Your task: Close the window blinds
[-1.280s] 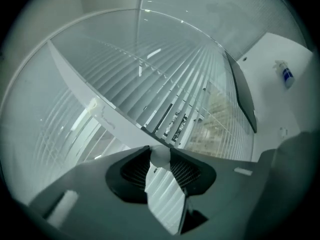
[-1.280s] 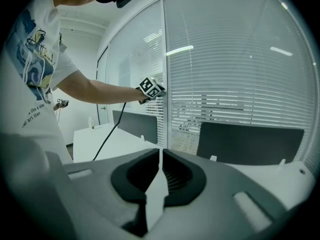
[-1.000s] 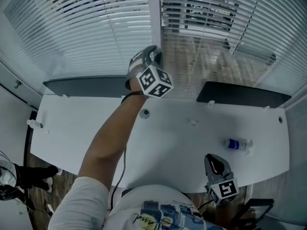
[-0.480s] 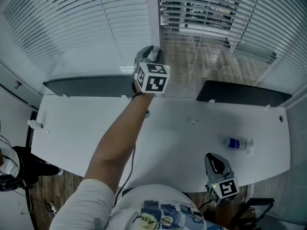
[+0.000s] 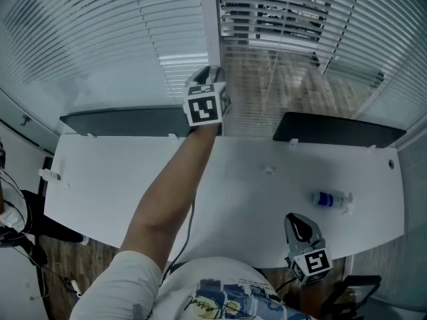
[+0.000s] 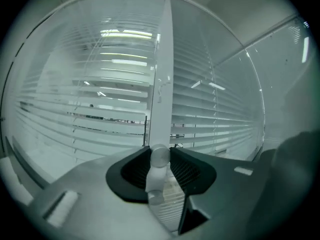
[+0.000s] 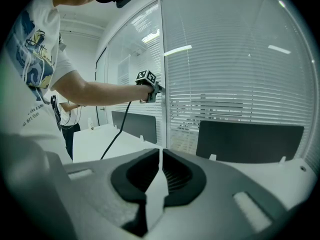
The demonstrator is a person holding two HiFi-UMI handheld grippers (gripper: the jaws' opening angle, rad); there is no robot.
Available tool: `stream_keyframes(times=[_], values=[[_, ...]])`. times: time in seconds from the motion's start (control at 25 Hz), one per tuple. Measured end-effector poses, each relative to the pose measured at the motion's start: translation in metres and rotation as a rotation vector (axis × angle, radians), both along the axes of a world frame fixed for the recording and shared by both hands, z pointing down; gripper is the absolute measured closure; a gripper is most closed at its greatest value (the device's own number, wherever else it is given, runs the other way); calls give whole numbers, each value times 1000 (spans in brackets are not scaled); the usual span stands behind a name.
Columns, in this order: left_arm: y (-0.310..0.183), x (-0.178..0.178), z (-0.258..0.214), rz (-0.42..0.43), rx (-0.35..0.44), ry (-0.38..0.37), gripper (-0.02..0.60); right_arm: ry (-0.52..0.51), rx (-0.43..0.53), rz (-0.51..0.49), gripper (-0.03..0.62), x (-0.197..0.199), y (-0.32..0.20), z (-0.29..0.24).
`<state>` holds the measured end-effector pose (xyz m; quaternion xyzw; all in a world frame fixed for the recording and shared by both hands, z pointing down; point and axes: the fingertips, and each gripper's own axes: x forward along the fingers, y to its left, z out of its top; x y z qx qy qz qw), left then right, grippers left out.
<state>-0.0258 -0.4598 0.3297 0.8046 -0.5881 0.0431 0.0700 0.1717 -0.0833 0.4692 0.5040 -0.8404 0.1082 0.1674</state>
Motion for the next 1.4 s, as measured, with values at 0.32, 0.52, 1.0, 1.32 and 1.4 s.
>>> stream_keyframes(times=[0.32, 0.52, 1.0, 1.32, 1.4], values=[[2, 0, -1, 17, 34, -50, 446, 7, 3, 2, 582, 1, 2, -1], [8, -1, 1, 16, 85, -201, 408, 3, 8, 2, 582, 1, 2, -2], [26, 16, 5, 124, 289, -891, 408, 3, 7, 3, 582, 2, 4, -4], [16, 20, 11, 181, 335, -1168, 408, 3, 8, 3, 582, 1, 3, -4], [13, 18, 12, 188, 334, -1214, 408, 4, 8, 5, 582, 2, 4, -4]])
